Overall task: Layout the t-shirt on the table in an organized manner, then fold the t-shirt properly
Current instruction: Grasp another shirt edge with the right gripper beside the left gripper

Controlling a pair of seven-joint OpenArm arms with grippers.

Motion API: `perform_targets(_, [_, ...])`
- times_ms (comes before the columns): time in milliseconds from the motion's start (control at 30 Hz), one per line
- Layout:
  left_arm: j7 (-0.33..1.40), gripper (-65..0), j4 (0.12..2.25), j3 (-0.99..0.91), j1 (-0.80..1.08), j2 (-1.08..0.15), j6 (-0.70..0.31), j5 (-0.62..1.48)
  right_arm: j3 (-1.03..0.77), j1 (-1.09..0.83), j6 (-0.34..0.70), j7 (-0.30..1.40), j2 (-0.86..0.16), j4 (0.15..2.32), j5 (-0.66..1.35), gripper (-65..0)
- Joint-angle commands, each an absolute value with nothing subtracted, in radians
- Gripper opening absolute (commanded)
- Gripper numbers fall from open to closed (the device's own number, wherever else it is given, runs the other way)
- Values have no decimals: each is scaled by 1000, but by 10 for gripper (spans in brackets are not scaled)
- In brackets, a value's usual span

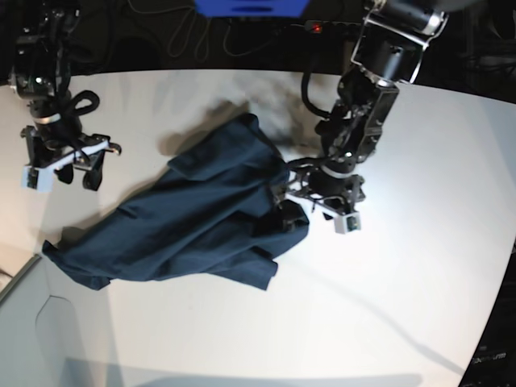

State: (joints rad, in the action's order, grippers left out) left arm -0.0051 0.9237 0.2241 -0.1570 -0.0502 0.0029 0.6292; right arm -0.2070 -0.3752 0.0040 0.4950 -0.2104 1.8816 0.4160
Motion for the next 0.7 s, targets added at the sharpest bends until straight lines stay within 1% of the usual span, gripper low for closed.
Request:
perform_targets(0, [-1, -95, 912, 223, -186, -41, -5, 636, -213, -380, 7, 469, -219, 1905, 421, -329])
perform_targets(67, [-1, -164, 866, 234, -206, -25, -7, 636, -213, -390, 7, 469, -219, 1905, 421, -329])
perform_targets(100, [-5, -215, 852, 254, -214, -25, -7, 636, -213, -394, 7, 469, -217, 1905, 421, -329])
perform_targets(167, [-7, -352, 831, 294, -226, -27, -7, 641, -213, -404, 7, 469, -217, 1905, 421, -329])
perform_targets(267, [-7, -601, 842, 308, -228, -28, -7, 644, -213, -410, 7, 469, -217, 1906, 421, -329])
perform_targets(300, [-2, -650, 857, 306, -225, -30, -5, 645, -213, -410, 7, 469, -217, 1906, 421, -329])
perform_targets(333, [-1, -650, 881, 306, -222, -33, -5, 645, -211, -410, 7, 469, -217, 1906, 421, -329])
perform_targets(367, [-1, -631, 908, 305, -208, -51, -5, 645, -199, -410, 7, 469, -217, 1906, 421, -329])
perform_targets(400, [-5, -628, 947, 305, -185, -76, -5, 647, -176, -410, 7, 469, -217, 1906, 421, -329])
perform_targets(433, [-5, -648, 998, 305, -165, -97, -4, 647, -147, -412, 7, 469, -219, 1911, 423, -327])
perform_targets(567, [-1, -649, 1159, 305, -96, -188, 2, 647, 15, -410, 7, 469, -226, 1923, 421, -318])
perform_targets(667, [-4, -649, 1199, 303, -56, -237, 2, 647, 104, -381, 7, 470, -222, 1905, 420, -267])
